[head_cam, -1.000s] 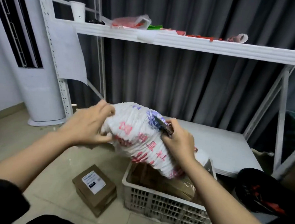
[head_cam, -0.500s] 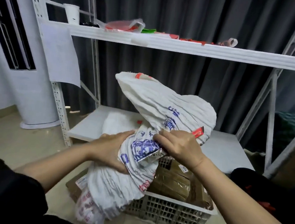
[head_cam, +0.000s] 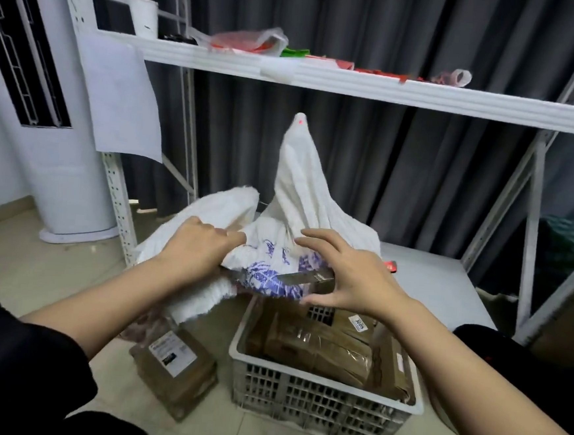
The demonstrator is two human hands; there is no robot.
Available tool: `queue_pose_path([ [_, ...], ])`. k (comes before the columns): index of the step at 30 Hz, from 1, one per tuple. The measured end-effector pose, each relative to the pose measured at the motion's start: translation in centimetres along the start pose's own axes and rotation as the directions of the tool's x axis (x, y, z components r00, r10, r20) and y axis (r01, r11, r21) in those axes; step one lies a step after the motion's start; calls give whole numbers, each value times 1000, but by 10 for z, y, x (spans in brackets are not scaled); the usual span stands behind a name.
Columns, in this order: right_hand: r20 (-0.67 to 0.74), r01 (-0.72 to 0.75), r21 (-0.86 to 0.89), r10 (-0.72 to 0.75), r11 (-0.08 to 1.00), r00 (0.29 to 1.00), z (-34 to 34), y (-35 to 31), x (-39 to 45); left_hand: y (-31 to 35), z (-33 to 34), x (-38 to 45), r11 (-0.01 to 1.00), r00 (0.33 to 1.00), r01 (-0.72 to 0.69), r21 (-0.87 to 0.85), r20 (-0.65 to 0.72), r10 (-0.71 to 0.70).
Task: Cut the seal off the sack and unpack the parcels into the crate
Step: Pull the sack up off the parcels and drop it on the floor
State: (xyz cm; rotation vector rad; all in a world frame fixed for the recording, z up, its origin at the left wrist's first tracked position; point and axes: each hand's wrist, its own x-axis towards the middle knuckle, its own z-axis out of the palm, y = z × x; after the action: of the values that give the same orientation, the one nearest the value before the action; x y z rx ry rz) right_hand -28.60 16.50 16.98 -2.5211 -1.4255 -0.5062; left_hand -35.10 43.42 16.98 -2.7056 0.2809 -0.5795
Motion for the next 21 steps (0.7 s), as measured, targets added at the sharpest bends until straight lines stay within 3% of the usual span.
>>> queue_pose_path([
  [4, 152, -9, -116, 27, 993, 988, 2, 1, 12, 5, 0, -2, 982, 970, -168, 91, -162, 181],
  [6, 215, -91, -146, 121, 985, 969, 5, 9, 11, 5, -1, -9, 982, 961, -179, 60, -203, 188],
  [10, 324, -247, -132, 277, 960, 904, 21, 19, -8, -8, -2, -16, 1000, 946, -19, 17, -322, 24],
  [14, 304, -419, -5, 401, 908, 864, 55, 10, -13, -5, -2, -13, 983, 903, 60, -171, -411, -126],
  [18, 207, -509, 184, 473, 841, 856, 66, 10, -14, -10, -7, -17, 919, 881, 218, -330, -338, -330],
  [21, 71, -480, 346, 487, 806, 870, 64, 13, -19, -21, 1, -23, 797, 820, 406, -448, -206, -534],
])
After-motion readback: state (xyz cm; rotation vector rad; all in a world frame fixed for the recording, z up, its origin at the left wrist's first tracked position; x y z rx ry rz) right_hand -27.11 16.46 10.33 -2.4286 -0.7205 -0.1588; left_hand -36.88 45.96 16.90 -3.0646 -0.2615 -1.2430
